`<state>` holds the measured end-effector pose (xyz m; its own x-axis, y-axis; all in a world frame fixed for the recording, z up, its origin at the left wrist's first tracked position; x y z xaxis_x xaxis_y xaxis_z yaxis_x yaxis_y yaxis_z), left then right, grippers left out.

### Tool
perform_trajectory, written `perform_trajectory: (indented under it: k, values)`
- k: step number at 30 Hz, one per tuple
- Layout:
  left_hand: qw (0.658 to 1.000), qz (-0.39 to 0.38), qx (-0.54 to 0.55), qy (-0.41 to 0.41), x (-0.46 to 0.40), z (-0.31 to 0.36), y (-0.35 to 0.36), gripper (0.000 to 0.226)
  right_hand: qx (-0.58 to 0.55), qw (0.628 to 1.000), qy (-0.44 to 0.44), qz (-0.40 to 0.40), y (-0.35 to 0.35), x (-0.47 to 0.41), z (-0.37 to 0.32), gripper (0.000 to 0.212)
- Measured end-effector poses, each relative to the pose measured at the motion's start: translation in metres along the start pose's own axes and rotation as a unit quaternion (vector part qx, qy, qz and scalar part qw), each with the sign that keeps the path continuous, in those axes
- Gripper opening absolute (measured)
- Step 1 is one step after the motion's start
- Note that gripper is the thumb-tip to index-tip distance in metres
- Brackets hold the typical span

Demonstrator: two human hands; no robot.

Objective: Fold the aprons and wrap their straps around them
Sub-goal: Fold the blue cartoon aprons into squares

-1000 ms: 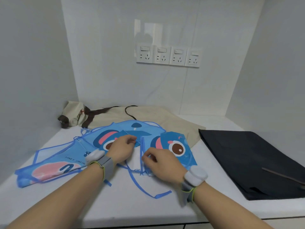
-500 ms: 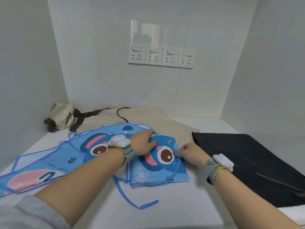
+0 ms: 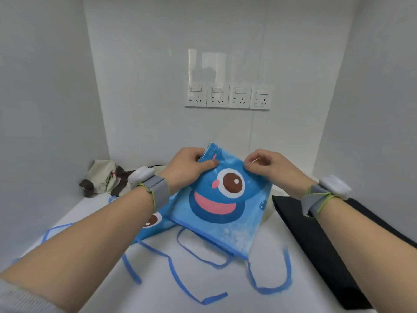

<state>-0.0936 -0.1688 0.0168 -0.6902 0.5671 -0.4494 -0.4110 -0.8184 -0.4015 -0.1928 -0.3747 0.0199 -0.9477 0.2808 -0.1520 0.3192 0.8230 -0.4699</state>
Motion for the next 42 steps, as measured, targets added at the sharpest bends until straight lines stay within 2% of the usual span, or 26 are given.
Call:
perform_trajectory:
  k: [2, 5, 10, 13, 16, 19, 22, 25, 29, 31, 34, 36, 38, 39, 42]
  values:
    - [0.997, 0.055, 0.059, -0.01, 0.005, -0.002, -0.01, 0.017, -0.085, 0.994, 0.071, 0.014, -0.001, 0.0, 0.016, 0.033]
    - [0.98, 0.112, 0.162, -0.024, 0.012, -0.005, -0.02, 0.016, -0.226, 0.96, 0.153, -0.069, 0.017, 0.007, 0.036, 0.048]
    - [0.949, 0.187, 0.253, -0.037, 0.025, -0.012, -0.033, 0.021, -0.319, 0.927, 0.136, -0.142, 0.057, 0.02, 0.037, 0.034]
    - [0.919, 0.237, 0.311, -0.058, 0.031, -0.025, -0.041, 0.023, -0.298, 0.929, 0.123, -0.18, 0.069, 0.025, 0.03, 0.03]
    - [0.903, 0.279, 0.315, -0.088, 0.04, -0.044, -0.049, 0.026, -0.289, 0.919, 0.164, -0.213, 0.082, 0.03, 0.031, 0.023]
    - [0.916, 0.291, 0.249, -0.114, 0.052, -0.069, -0.054, 0.024, -0.267, 0.92, 0.196, -0.209, 0.086, 0.03, 0.041, 0.01]
    - [0.939, 0.265, 0.15, -0.16, 0.068, -0.095, -0.058, 0.018, -0.144, 0.954, 0.208, -0.164, 0.067, 0.023, 0.051, 0.009]
    - [0.945, 0.237, 0.108, -0.198, 0.085, -0.114, -0.058, 0.012, -0.026, 0.971, 0.204, -0.126, 0.034, 0.019, 0.058, 0.014]
    - [0.953, 0.195, 0.063, -0.224, 0.109, -0.131, -0.062, 0.011, -0.008, 0.975, 0.198, -0.101, -0.002, 0.024, 0.073, 0.015]
    - [0.957, 0.18, 0.005, -0.229, 0.118, -0.134, -0.069, 0.019, 0.002, 0.975, 0.204, -0.091, -0.013, 0.027, 0.089, 0.014]
    - [0.954, 0.149, -0.124, -0.23, 0.121, -0.13, -0.079, 0.06, -0.002, 0.977, 0.206, -0.055, -0.026, 0.031, 0.108, 0.013]
    - [0.93, 0.149, -0.269, -0.202, 0.114, -0.119, -0.081, 0.076, -0.019, 0.98, 0.195, -0.028, -0.031, 0.032, 0.111, 0.013]
    - [0.898, 0.15, -0.395, -0.122, 0.102, -0.1, -0.067, 0.066, -0.035, 0.983, 0.181, -0.007, -0.034, 0.032, 0.111, 0.012]
    - [0.898, 0.136, -0.412, -0.074, 0.096, -0.091, -0.057, 0.054, -0.041, 0.984, 0.171, -0.004, -0.032, 0.031, 0.108, 0.011]
    - [0.951, -0.002, -0.309, -0.014, 0.083, -0.068, 0.005, 0.026, -0.043, 0.987, 0.152, -0.004, -0.028, 0.03, 0.106, 0.01]
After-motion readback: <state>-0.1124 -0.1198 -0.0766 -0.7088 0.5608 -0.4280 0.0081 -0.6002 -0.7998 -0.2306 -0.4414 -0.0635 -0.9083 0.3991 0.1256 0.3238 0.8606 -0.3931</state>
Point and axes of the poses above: each hand's wrist, its own x-axis away from the middle knuckle, its own y-axis out of the palm, z = x × y, the point moved 3 cm from there along -x, towards the middle knuckle, and after that the axes turned 10 degrees about y, right-handed, at the moved point
